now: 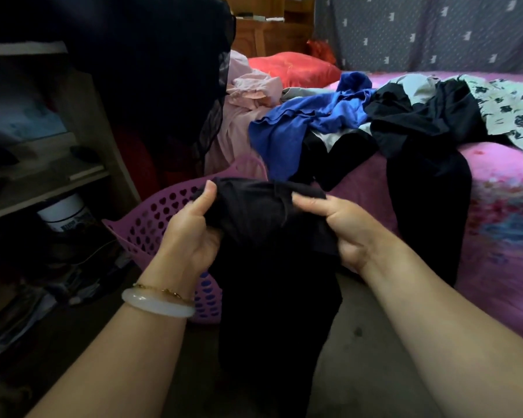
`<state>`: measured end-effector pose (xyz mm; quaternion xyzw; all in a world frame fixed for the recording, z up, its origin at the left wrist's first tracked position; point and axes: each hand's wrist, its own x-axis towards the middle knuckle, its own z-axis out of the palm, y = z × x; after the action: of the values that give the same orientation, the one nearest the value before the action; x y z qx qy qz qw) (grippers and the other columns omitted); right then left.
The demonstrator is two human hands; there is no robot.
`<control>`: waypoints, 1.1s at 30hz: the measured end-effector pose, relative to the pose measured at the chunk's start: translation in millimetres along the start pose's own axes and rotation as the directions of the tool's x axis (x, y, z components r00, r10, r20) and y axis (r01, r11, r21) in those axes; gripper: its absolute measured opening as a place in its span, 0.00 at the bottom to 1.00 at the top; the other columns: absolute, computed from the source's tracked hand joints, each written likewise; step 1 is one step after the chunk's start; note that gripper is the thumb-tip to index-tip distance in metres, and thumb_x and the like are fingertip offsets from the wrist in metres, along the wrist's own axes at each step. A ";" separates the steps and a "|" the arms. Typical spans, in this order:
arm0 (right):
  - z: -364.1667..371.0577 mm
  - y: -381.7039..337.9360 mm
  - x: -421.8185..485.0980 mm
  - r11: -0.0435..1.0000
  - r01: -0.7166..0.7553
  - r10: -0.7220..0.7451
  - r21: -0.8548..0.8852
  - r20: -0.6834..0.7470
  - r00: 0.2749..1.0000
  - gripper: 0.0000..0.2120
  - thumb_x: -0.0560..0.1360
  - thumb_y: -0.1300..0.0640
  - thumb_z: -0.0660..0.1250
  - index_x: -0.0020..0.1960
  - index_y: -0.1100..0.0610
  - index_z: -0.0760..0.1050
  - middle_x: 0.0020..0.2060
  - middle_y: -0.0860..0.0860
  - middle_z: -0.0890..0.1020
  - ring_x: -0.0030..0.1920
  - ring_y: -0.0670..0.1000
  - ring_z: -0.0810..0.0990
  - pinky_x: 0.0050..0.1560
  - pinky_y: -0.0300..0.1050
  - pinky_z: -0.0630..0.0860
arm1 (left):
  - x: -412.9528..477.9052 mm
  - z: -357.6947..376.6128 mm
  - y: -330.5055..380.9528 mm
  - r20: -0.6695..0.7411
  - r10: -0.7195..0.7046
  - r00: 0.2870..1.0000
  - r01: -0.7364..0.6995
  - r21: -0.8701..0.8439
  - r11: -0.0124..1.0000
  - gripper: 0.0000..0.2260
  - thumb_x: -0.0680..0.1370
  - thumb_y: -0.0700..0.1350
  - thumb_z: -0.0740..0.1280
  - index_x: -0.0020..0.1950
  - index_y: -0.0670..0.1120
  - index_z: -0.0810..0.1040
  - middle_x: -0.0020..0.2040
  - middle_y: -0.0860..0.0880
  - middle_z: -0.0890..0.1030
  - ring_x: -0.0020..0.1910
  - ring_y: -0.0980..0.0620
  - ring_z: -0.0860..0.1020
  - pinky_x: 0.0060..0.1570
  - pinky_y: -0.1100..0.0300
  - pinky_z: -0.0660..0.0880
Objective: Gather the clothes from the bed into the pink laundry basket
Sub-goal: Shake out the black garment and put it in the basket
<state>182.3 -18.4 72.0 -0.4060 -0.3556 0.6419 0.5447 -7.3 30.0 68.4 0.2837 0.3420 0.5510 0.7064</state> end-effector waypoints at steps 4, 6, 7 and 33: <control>6.6 -2.2 -3.0 0.994 0.005 -0.011 0.112 0.054 0.998 0.17 0.68 0.61 0.69 0.56 0.61 0.80 0.50 0.59 0.84 0.46 0.54 0.85 0.49 0.48 0.82 | -20.5 -2.1 -15.0 0.206 -0.266 0.942 0.176 0.372 0.911 0.22 0.71 0.57 0.66 0.60 0.46 0.80 0.57 0.47 0.83 0.56 0.50 0.81 0.61 0.51 0.74; 9.3 -3.0 -6.6 0.992 0.025 -0.036 0.126 0.087 0.996 0.21 0.68 0.64 0.68 0.62 0.62 0.77 0.55 0.61 0.83 0.49 0.56 0.84 0.52 0.50 0.81 | -22.1 2.2 -18.2 0.222 -0.230 0.948 0.150 0.327 0.933 0.17 0.74 0.48 0.66 0.60 0.42 0.79 0.55 0.45 0.84 0.54 0.49 0.82 0.58 0.54 0.77; 8.6 -5.8 -7.7 0.988 0.046 -0.062 0.147 0.110 0.992 0.22 0.68 0.64 0.67 0.63 0.62 0.76 0.55 0.60 0.83 0.49 0.56 0.84 0.52 0.50 0.81 | -21.5 4.9 -16.7 0.240 -0.179 0.954 0.122 0.237 0.964 0.16 0.76 0.44 0.64 0.61 0.40 0.78 0.55 0.43 0.84 0.53 0.48 0.83 0.55 0.55 0.79; -26.7 4.4 21.8 0.689 -0.065 -0.203 -0.721 -0.278 0.939 0.14 0.70 0.50 0.75 0.39 0.59 0.75 0.35 0.57 0.79 0.36 0.54 0.77 0.38 0.50 0.75 | -13.1 -5.0 -17.7 0.265 -0.127 0.956 -0.013 0.470 0.883 0.08 0.75 0.39 0.66 0.52 0.42 0.82 0.48 0.45 0.85 0.46 0.49 0.84 0.48 0.58 0.80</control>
<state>203.0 2.8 54.0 -0.6762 -0.4955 0.3502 0.4178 -2.9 13.3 53.8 0.5121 0.3662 0.3842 0.6753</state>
